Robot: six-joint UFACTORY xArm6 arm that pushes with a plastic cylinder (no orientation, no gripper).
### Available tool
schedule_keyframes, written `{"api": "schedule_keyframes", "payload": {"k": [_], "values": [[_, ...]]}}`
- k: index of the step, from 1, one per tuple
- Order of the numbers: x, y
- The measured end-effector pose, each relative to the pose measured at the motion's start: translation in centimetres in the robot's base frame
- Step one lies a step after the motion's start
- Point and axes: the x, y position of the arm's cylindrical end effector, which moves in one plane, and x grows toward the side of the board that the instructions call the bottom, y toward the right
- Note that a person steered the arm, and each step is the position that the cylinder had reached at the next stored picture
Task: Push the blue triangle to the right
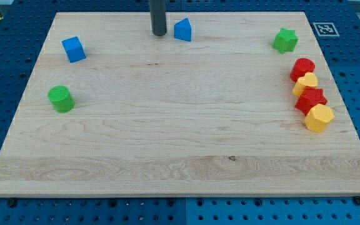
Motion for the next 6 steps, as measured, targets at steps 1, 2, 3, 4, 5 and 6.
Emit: {"api": "schedule_keyframes", "payload": {"k": [1,2,3,4,5,6], "values": [[2.5,4.5],[3.8,5.7],[3.8,5.7],[3.3,4.4],[0.0,3.8],[-1.3,5.5]]}}
